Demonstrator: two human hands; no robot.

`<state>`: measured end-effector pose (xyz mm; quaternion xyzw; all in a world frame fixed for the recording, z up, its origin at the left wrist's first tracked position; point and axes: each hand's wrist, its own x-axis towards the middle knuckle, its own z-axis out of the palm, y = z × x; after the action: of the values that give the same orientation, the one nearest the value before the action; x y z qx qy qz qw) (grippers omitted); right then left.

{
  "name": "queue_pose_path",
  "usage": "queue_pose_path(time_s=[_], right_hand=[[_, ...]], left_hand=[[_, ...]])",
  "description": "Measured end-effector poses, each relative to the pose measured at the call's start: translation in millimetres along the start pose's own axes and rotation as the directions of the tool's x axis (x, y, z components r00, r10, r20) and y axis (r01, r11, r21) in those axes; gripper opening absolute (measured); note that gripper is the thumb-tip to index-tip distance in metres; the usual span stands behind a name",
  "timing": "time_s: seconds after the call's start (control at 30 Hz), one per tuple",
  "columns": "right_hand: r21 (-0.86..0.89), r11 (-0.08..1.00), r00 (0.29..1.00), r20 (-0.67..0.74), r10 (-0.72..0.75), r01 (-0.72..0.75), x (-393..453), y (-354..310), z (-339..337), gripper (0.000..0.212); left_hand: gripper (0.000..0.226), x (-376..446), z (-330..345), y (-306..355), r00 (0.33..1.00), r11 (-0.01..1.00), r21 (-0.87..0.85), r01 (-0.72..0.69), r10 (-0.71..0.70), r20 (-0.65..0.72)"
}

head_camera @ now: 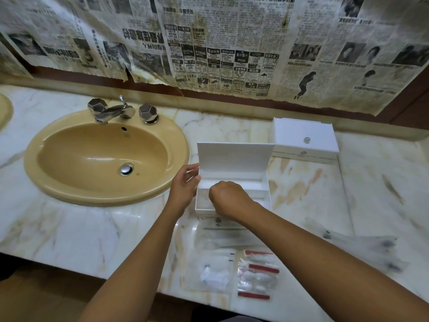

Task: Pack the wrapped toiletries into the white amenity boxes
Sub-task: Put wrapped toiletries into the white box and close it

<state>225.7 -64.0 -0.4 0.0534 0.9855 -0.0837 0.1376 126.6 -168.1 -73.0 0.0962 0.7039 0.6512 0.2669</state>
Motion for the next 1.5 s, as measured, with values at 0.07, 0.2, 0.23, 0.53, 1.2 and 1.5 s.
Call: queue_pose_path(time_s=[0.07, 0.2, 0.23, 0.53, 1.2, 1.5], right_hand=[[0.001, 1.000, 0.999, 0.033, -0.005, 0.005, 7.6, 0.3, 2.1, 0.038], [0.021, 0.999, 0.995, 0.097, -0.032, 0.030, 18.0, -1.4, 7.7, 0.013], [0.013, 0.999, 0.990, 0.139, -0.038, 0.037, 18.0, -1.4, 7.6, 0.013], [0.195, 0.979, 0.971, 0.237, 0.016, -0.064, 8.8, -5.5, -3.4, 0.042], [0.105, 0.974, 0.970, -0.163, -0.183, 0.202, -68.9, -46.7, 55.8, 0.028], [0.108, 0.984, 0.972, 0.172, -0.161, 0.144, -85.2, -51.4, 81.6, 0.045]], left_hand=[[0.026, 0.7, -0.8, -0.4, 1.000, 1.000, -0.011, -0.003, 0.003, 0.001], [0.027, 0.8, 0.5, 0.8, 1.000, 1.000, -0.013, -0.005, 0.005, -0.004], [0.026, 0.7, 0.8, 1.7, 1.000, 1.000, -0.011, -0.005, 0.005, -0.005], [0.026, 0.6, 0.2, 1.2, 1.000, 1.000, 0.000, -0.004, 0.004, -0.005], [0.023, -3.6, 3.6, 3.3, 1.000, 1.000, 0.020, -0.018, 0.019, -0.025], [0.024, -4.8, 4.8, 3.5, 0.999, 0.999, 0.029, -0.018, 0.019, -0.025]])
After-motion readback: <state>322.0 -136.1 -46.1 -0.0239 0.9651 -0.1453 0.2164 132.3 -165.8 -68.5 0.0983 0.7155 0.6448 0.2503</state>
